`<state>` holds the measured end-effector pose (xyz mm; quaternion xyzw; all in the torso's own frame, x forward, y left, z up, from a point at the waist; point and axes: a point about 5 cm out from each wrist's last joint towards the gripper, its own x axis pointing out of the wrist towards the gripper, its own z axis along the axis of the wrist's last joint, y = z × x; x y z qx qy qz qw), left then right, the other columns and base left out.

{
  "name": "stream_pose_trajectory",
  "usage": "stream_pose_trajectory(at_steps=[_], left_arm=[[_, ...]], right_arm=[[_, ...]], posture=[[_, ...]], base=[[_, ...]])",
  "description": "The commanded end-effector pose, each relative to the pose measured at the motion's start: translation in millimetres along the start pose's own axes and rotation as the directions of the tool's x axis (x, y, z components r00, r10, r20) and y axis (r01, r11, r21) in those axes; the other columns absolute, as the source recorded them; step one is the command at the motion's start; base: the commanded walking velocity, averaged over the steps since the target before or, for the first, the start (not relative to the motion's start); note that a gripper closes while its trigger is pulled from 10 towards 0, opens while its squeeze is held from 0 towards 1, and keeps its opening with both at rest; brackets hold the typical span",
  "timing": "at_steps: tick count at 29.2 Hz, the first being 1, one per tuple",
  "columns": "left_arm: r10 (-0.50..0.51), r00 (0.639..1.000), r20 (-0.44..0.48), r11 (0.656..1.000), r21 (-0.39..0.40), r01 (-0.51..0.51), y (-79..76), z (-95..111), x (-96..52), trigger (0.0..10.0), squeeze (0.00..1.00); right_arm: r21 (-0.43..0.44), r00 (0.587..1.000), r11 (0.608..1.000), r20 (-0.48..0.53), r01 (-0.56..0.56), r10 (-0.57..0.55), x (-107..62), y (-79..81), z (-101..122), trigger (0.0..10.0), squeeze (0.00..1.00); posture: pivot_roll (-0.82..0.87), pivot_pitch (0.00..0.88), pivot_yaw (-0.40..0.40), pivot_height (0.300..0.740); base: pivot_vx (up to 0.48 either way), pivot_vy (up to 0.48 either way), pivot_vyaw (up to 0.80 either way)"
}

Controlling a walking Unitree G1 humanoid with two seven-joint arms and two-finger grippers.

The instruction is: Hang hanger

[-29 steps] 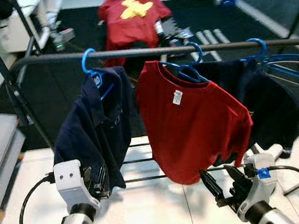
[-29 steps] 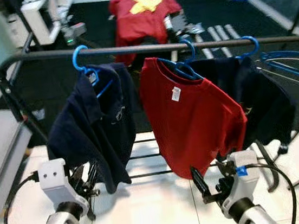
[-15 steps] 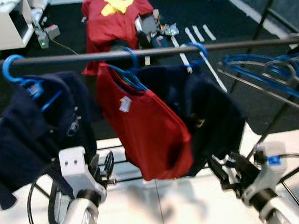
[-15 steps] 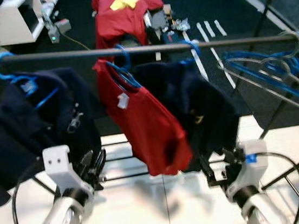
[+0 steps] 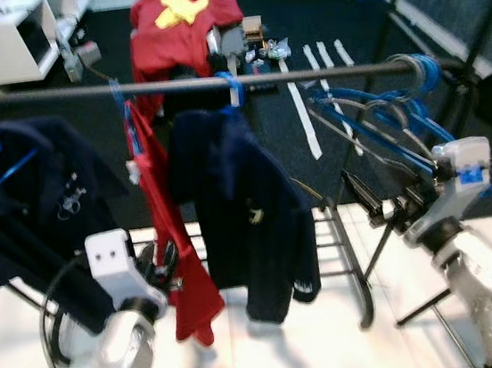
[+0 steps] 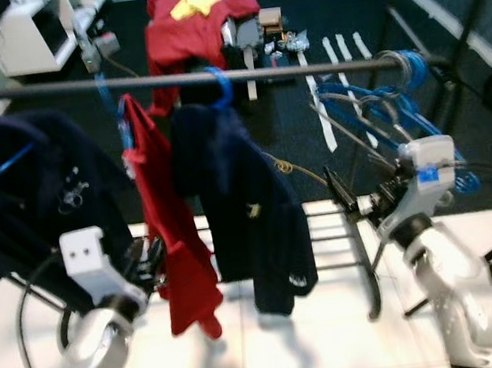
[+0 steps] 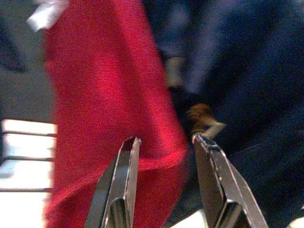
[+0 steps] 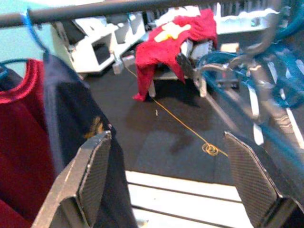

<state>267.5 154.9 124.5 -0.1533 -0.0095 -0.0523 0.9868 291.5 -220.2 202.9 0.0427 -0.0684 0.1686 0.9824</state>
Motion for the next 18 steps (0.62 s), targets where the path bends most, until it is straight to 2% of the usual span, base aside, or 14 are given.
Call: stream_pose_trajectory(at_steps=[1, 2, 3, 4, 7, 10, 12, 16, 18], left_arm=[[0.020, 0.999, -0.025, 1.000, -0.005, -0.020, 6.5, -4.9, -2.3, 10.0, 0.00], [0.020, 0.999, -0.025, 1.000, -0.005, -0.020, 6.5, -4.9, -2.3, 10.0, 0.00], [0.021, 1.000, -0.021, 1.000, -0.005, -0.021, 7.3, -3.9, -2.0, 10.0, 0.00], [0.021, 1.000, -0.021, 1.000, -0.005, -0.021, 7.3, -3.9, -2.0, 10.0, 0.00], [0.021, 1.000, -0.015, 1.000, -0.007, -0.021, 9.7, -1.9, -2.0, 10.0, 0.00], [0.020, 1.000, -0.015, 1.000, -0.008, -0.020, 10.4, -1.7, -2.2, 10.0, 0.00], [0.020, 1.000, -0.017, 1.000, -0.008, -0.020, 13.2, -1.1, -2.7, 10.0, 0.00], [0.019, 1.000, -0.023, 1.000, -0.003, -0.019, 15.1, -0.8, -3.1, 10.0, 0.00], [0.019, 1.000, -0.023, 1.000, -0.003, -0.019, 15.1, -0.8, -3.1, 10.0, 0.00]], right_arm=[[0.001, 0.996, 0.996, -0.013, -0.089, 0.089, 16.6, 3.3, -2.5, 10.0, 0.00], [0.001, 0.996, 0.996, -0.013, -0.089, 0.089, 16.6, 3.3, -2.5, 10.0, 0.00], [0.013, 0.993, 0.993, -0.024, -0.117, 0.117, 26.8, 1.2, -4.1, 10.0, 0.00], [0.013, 0.993, 0.993, -0.024, -0.117, 0.117, 26.8, 1.2, -4.1, 10.0, 0.00], [0.051, 0.981, 0.981, -0.032, -0.190, 0.192, 45.1, 2.0, -3.7, 10.0, 0.00], [0.064, 0.977, 0.976, -0.025, -0.208, 0.210, 48.7, 3.3, -2.3, 10.0, 0.00], [0.106, 0.957, 0.952, -0.014, -0.286, 0.289, 62.8, 15.7, -2.0, 10.0, 0.00], [0.129, 0.923, 0.916, -0.022, -0.379, 0.385, 78.7, 36.9, -9.4, 10.0, 0.00], [0.129, 0.923, 0.916, -0.022, -0.379, 0.385, 78.7, 36.9, -9.4, 10.0, 0.00]], posture=[[-0.03, 0.144, -0.012, 0.740], [-0.03, 0.144, -0.012, 0.740], [-0.02, 0.152, -0.011, 0.740], [-0.02, 0.152, -0.011, 0.740], [0.00, 0.159, -0.004, 0.740], [0.00, 0.159, -0.004, 0.740], [0.01, 0.161, 0.006, 0.740], [0.02, 0.164, 0.008, 0.740], [0.02, 0.164, 0.008, 0.740]], base=[[0.000, 0.000, 0.00], [0.000, 0.000, 0.00], [0.000, 0.000, 0.00], [0.000, 0.000, 0.00], [0.000, 0.000, 0.00], [0.000, 0.000, 0.00], [0.000, 0.000, 0.00], [0.000, 0.000, 0.00], [0.000, 0.000, 0.00]])
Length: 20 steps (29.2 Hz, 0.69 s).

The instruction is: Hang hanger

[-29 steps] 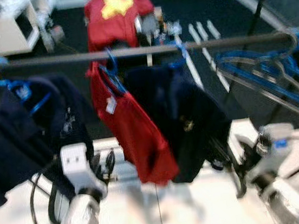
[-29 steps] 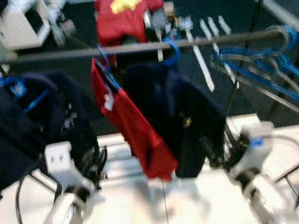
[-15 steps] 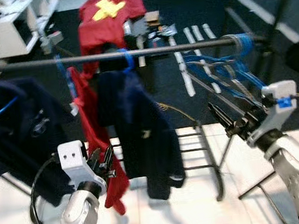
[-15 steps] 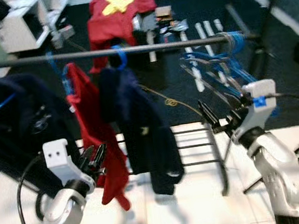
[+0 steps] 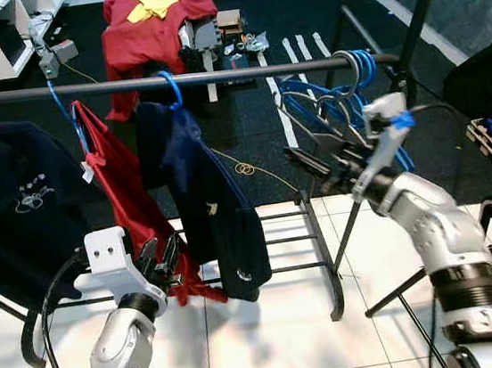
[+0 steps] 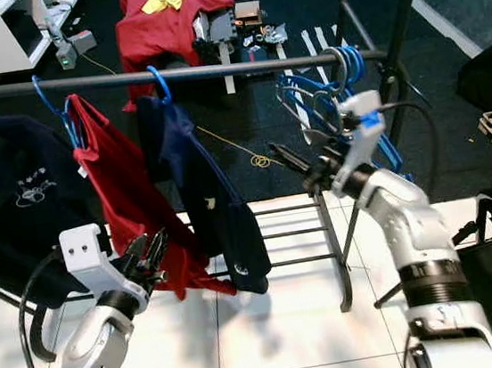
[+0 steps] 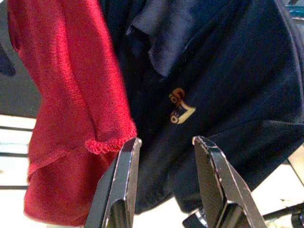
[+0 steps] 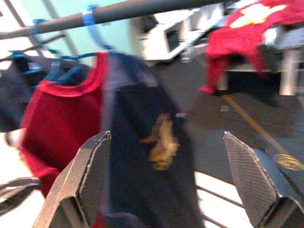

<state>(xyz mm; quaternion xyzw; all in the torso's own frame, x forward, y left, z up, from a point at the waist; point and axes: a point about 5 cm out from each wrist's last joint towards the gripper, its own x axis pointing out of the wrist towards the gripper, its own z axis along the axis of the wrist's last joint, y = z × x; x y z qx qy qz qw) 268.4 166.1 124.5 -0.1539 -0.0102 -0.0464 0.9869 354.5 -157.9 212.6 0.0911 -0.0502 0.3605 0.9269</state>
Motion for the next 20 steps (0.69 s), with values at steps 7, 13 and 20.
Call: stream_pose_trajectory(at_steps=[7, 13, 20], left_arm=[[0.005, 1.000, -0.030, 1.000, 0.001, -0.005, 4.4, -4.0, -5.2, 10.0, 0.00], [-0.001, 1.000, -0.025, 1.000, 0.000, 0.001, 2.5, -3.5, -6.9, 10.0, 0.00], [-0.004, 1.000, -0.022, 1.000, 0.000, 0.004, 1.5, -2.7, -8.2, 10.0, 0.00]], right_arm=[[-0.008, 0.998, 0.998, -0.009, -0.065, 0.065, 24.1, 10.7, -8.0, 10.0, 0.00], [-0.026, 0.997, 0.998, 0.053, -0.056, 0.057, 33.6, 13.1, 5.9, 10.0, 0.00], [-0.038, 0.995, 0.997, 0.077, -0.060, 0.063, 36.9, 16.7, 10.8, 10.0, 0.00]], posture=[[0.03, 0.169, 0.004, 0.740], [0.03, 0.176, -0.001, 0.740], [0.03, 0.181, -0.002, 0.740]], base=[[0.000, 0.274, 0.00], [0.000, 0.000, 0.00], [0.000, 0.000, 0.00]])
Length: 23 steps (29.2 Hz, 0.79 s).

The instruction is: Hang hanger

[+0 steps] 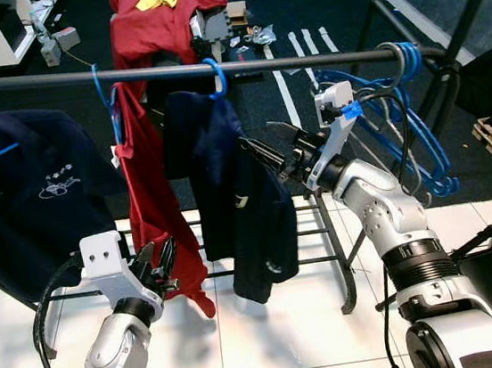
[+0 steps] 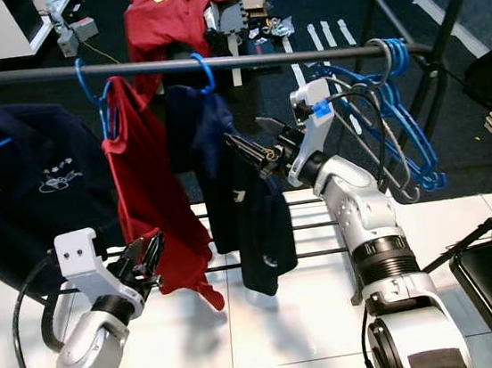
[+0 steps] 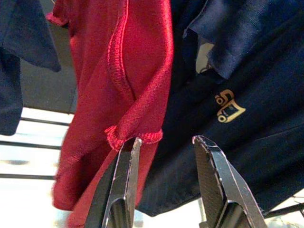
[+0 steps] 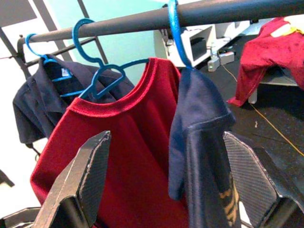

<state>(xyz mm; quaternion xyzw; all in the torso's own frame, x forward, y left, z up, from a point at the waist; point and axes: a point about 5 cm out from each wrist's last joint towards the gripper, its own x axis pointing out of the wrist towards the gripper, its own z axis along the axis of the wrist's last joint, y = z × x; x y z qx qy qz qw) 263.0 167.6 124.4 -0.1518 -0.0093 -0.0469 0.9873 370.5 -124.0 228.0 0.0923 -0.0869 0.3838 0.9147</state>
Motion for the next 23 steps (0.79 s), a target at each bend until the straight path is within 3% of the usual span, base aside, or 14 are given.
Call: stream_pose_trajectory(at_steps=[1, 3, 6, 11, 14, 15, 17, 18, 23], left_arm=[[-0.005, 1.000, -0.019, 1.000, -0.004, 0.004, 0.2, -2.9, -3.3, 10.0, 0.00], [-0.008, 1.000, -0.017, 1.000, -0.002, 0.008, -0.4, -1.6, -5.7, 10.0, 0.00], [-0.007, 1.000, -0.015, 1.000, 0.002, 0.007, -0.1, 0.1, -8.9, 10.0, 0.00], [0.004, 1.000, -0.014, 1.000, 0.011, -0.003, 2.0, 2.0, -13.9, 10.0, 0.00], [0.006, 1.000, -0.015, 1.000, 0.013, -0.006, 2.6, 2.1, -15.0, 10.0, 0.00], [0.007, 1.000, -0.016, 1.000, 0.014, -0.006, 2.5, 1.8, -15.0, 10.0, 0.00], [0.007, 1.000, -0.017, 1.000, 0.014, -0.007, 2.2, 1.6, -14.9, 10.0, 0.00], [0.007, 1.000, -0.018, 1.000, 0.015, -0.007, 1.7, 1.4, -14.9, 10.0, 0.00], [-0.002, 1.000, -0.022, 1.000, 0.004, 0.002, -1.7, -0.1, -12.4, 10.0, 0.00]], right_arm=[[-0.024, 1.000, 1.000, 0.003, -0.018, 0.018, 2.4, 3.6, 0.9, 10.0, 0.00], [-0.069, 0.998, 0.997, -0.050, -0.030, 0.027, 6.5, 9.1, -7.8, 10.0, 0.00], [-0.153, 0.987, 0.987, -0.141, 0.051, -0.073, 9.6, 1.5, -21.4, 10.0, 0.00], [-0.195, 0.971, 0.970, -0.161, 0.146, -0.179, 8.8, -11.9, -23.4, 10.0, 0.00], [-0.195, 0.971, 0.969, -0.156, 0.152, -0.184, 8.8, -13.2, -21.6, 10.0, 0.00], [-0.193, 0.971, 0.969, -0.154, 0.153, -0.184, 8.4, -14.0, -20.5, 8.0, 0.00], [-0.193, 0.971, 0.969, -0.152, 0.155, -0.185, 8.0, -14.8, -19.6, 8.0, 0.00], [-0.195, 0.971, 0.969, -0.153, 0.150, -0.181, 7.7, -15.5, -18.9, 0.0, 0.00], [-0.191, 0.965, 0.978, -0.231, 0.081, -0.125, 3.3, -14.9, -29.3, 0.0, 0.00]], posture=[[0.04, 0.183, -0.003, 0.740], [0.06, 0.193, -0.006, 0.740], [0.07, 0.203, -0.009, 0.740], [0.09, 0.213, -0.008, 0.740], [0.09, 0.213, -0.008, 0.740], [0.08, 0.212, -0.009, 0.740], [0.08, 0.212, -0.009, 0.740], [0.08, 0.212, -0.010, 0.740], [0.06, 0.203, -0.013, 0.740]], base=[[0.000, 0.000, 0.00], [0.000, 0.000, 0.00], [0.000, 0.000, 0.00], [0.000, 0.000, 0.00], [0.000, 0.000, 0.00], [0.000, 0.000, 0.00], [0.000, 0.000, 0.00], [0.000, 0.000, 0.00], [0.000, 0.000, 0.00]])
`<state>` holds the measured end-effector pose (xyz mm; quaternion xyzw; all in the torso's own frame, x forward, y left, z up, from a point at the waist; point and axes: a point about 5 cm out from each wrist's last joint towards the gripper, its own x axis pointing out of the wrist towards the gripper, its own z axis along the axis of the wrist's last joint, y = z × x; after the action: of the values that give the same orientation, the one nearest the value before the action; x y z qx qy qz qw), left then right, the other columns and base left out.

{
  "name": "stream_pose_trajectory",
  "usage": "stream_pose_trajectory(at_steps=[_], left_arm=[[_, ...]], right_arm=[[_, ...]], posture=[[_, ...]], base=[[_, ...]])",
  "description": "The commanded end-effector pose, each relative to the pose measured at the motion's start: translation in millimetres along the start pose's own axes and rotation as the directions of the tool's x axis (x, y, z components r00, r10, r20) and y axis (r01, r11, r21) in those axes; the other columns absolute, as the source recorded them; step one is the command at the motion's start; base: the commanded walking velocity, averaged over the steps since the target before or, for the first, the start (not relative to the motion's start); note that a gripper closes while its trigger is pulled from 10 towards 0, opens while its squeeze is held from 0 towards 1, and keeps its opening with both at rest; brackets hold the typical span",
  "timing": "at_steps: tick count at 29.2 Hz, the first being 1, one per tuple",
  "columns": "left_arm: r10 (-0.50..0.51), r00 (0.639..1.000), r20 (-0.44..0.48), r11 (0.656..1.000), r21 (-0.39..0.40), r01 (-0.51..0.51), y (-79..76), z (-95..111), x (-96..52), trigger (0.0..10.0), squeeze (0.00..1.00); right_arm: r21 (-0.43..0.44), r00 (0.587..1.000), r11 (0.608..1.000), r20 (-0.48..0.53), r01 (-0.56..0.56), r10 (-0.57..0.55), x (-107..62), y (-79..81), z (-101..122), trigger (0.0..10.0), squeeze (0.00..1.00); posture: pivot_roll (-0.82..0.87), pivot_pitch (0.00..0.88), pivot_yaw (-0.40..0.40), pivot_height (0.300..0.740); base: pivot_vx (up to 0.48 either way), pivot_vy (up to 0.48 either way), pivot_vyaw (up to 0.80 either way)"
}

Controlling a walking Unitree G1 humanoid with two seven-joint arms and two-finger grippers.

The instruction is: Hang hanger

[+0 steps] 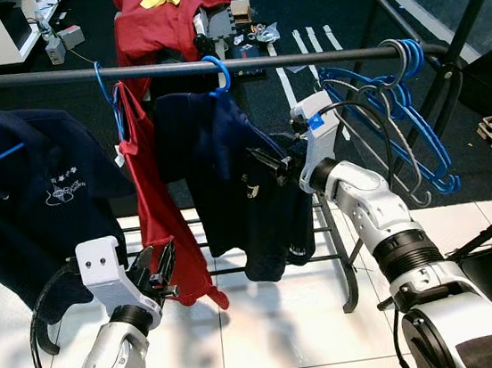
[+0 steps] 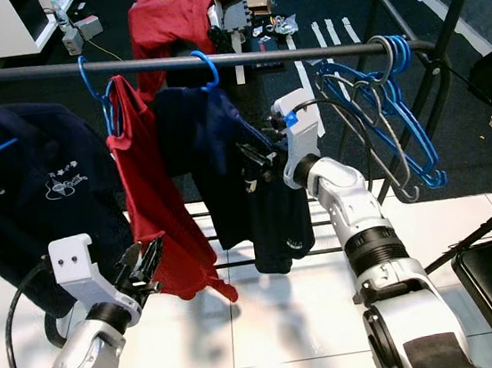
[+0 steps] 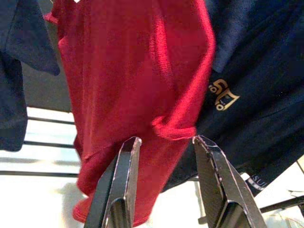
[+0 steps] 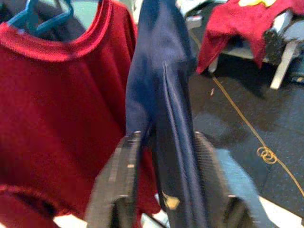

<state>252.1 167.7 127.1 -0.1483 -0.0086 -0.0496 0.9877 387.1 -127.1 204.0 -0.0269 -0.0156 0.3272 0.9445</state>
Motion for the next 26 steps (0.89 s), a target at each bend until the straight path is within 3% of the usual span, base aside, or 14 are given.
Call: stream_pose_trajectory(at_steps=[1, 3, 7, 13, 18, 21, 26], left_arm=[[-0.003, 1.000, -0.021, 1.000, -0.013, 0.003, -1.1, -3.5, -0.4, 10.0, 0.00], [-0.003, 1.000, -0.021, 1.000, -0.013, 0.003, -1.1, -3.5, -0.4, 10.0, 0.00], [-0.017, 1.000, -0.023, 1.000, -0.025, 0.016, -3.5, -6.1, 4.4, 10.0, 0.00], [-0.021, 0.999, -0.024, 0.999, -0.029, 0.020, -4.7, -7.1, 6.4, 10.0, 0.00], [-0.029, 0.999, -0.023, 0.999, -0.039, 0.028, -8.2, -9.4, 10.8, 10.0, 0.00], [-0.045, 0.998, -0.033, 0.997, -0.058, 0.043, -12.3, -12.6, 16.5, 10.0, 0.00], [-0.063, 0.997, -0.040, 0.996, -0.069, 0.060, -14.9, -14.2, 20.6, 10.0, 0.00]], right_arm=[[-0.021, 0.995, 0.996, -0.056, -0.081, 0.080, -1.3, 8.3, -11.3, 0.0, 0.00], [-0.021, 0.995, 0.996, -0.056, -0.081, 0.080, -1.3, 8.3, -11.3, 0.0, 0.00], [-0.051, 0.972, 0.976, -0.111, -0.213, 0.206, -8.0, 22.2, -21.9, 0.0, 0.00], [-0.065, 0.969, 0.974, -0.131, -0.217, 0.207, -11.0, 22.3, -26.6, 0.0, 0.00], [-0.086, 0.982, 0.984, -0.124, -0.153, 0.142, -17.1, 13.7, -29.1, 0.0, 0.00], [-0.163, 0.978, 0.981, 0.157, -0.108, 0.134, -26.1, 16.0, 24.5, 0.0, 0.00], [-0.182, 0.950, 0.978, 0.272, -0.105, 0.152, -36.2, 22.8, 53.9, 0.0, 0.00]], posture=[[0.06, 0.200, -0.015, 0.740], [0.06, 0.200, -0.015, 0.740], [0.04, 0.183, -0.013, 0.740], [0.03, 0.174, -0.013, 0.740], [0.02, 0.155, -0.015, 0.740], [-0.01, 0.142, -0.011, 0.740], [-0.02, 0.136, -0.006, 0.740]], base=[[0.000, 0.000, 0.00], [0.000, 0.000, 0.00], [0.000, 0.000, 0.00], [0.000, 0.000, 0.00], [0.000, 0.000, 0.00], [0.000, 0.000, 0.00], [0.000, 0.000, 0.00]])
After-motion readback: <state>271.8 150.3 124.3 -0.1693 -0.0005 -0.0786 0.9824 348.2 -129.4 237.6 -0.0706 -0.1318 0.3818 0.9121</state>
